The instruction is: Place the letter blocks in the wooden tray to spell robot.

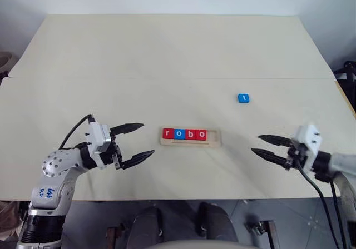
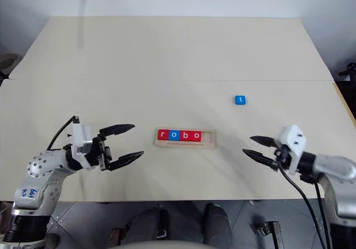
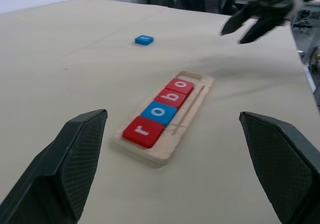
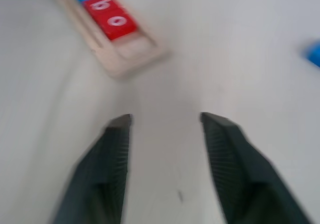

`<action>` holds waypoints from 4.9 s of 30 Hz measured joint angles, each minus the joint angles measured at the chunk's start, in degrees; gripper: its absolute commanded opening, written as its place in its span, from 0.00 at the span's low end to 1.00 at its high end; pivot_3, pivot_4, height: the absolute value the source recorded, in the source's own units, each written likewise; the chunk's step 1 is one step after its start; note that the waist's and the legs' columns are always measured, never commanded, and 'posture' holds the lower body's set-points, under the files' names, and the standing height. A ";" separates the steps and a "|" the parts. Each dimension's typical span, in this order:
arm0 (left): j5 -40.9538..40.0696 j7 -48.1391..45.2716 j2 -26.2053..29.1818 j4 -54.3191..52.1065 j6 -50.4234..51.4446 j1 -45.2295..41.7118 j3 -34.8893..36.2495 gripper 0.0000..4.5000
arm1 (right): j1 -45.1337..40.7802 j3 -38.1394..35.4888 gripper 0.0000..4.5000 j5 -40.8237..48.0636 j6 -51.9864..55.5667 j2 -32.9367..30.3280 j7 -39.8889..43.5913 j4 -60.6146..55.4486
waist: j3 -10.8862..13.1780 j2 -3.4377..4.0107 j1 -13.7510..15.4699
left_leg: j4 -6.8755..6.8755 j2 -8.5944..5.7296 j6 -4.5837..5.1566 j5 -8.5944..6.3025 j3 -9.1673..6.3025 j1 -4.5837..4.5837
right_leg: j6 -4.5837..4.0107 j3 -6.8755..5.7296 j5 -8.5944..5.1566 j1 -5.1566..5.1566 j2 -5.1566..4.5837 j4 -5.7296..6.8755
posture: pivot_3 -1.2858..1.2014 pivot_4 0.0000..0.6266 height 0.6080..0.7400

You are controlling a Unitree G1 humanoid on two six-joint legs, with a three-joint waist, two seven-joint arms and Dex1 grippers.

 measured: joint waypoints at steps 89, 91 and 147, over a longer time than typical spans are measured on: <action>0.27 -2.03 -0.43 0.89 -0.75 -2.60 -1.87 1.00 | -34.59 28.76 1.00 -8.87 -12.30 -15.20 20.60 29.21 | 0.00 0.02 -1.94 | -0.04 0.00 0.04 -0.03 0.08 -0.03 | 0.05 0.04 0.03 -0.07 0.01 -0.09 | 0.52 0.24 1.00; 0.27 -2.05 -0.30 0.70 -0.74 -2.61 -1.91 1.00 | -38.18 30.27 1.00 -10.63 -15.93 -13.79 21.97 34.69 | 0.00 0.02 -1.94 | -0.04 0.01 0.03 -0.02 0.08 -0.03 | 0.05 0.03 0.03 -0.07 0.01 -0.08 | 0.52 0.24 1.00; 0.18 1.15 -0.26 -3.63 -0.04 0.41 -1.89 1.00 | -47.93 36.94 0.55 -10.87 4.71 -1.90 19.02 22.61 | 0.02 0.09 -1.87 | 0.02 0.03 -0.02 0.00 0.05 -0.09 | 0.00 0.01 0.01 -0.15 0.00 0.08 | 0.52 0.24 1.00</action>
